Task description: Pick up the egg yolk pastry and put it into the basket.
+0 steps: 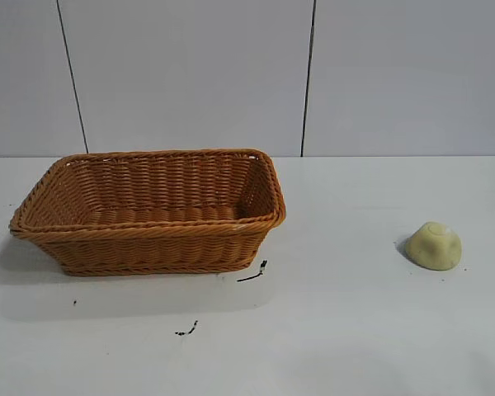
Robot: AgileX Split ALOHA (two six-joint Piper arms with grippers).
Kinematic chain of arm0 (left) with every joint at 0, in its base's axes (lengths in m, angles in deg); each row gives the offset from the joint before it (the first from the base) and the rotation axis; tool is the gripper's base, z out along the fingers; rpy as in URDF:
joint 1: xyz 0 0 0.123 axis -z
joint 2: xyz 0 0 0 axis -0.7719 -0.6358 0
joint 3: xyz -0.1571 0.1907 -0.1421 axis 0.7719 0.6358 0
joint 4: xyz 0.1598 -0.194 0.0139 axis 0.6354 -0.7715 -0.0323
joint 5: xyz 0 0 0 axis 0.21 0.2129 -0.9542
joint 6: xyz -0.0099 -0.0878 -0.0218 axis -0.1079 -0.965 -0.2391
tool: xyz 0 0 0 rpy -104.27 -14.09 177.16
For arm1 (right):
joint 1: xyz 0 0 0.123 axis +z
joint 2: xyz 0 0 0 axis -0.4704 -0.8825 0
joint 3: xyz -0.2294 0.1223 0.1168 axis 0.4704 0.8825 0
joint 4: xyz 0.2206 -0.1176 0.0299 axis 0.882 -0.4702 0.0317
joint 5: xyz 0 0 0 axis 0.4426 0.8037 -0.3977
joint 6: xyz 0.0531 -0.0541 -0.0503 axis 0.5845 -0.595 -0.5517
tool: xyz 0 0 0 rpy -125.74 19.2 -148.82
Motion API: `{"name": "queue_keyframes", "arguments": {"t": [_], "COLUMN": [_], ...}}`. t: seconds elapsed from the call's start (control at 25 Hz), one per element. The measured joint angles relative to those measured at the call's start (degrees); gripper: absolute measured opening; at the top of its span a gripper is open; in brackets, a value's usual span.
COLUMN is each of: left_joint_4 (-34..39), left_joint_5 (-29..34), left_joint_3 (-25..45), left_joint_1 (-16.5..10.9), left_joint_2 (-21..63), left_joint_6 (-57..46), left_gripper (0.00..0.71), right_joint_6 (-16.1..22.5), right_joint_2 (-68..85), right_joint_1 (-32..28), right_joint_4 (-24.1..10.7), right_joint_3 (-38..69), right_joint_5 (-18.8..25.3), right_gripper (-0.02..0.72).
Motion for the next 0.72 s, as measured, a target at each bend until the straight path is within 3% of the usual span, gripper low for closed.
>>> {"name": "queue_keyframes", "arguments": {"t": [0.2,0.72], "left_joint_4": [0.00,0.00], "left_joint_5": [0.00,0.00], "left_joint_3": [0.00,0.00], "left_joint_1": [0.00,0.00], "left_joint_2": [0.00,0.00], "left_joint_6": [0.00,0.00], "left_gripper": [0.696,0.696], "right_joint_6": [0.00,0.00], "right_joint_2": [-25.53,-74.79], "right_joint_1": [0.00,0.00], "right_joint_4": [0.00,0.51], "right_joint_3": [-7.70,-31.38], "right_joint_5": [-4.76,-5.90], "right_gripper": [0.693,0.693]}}
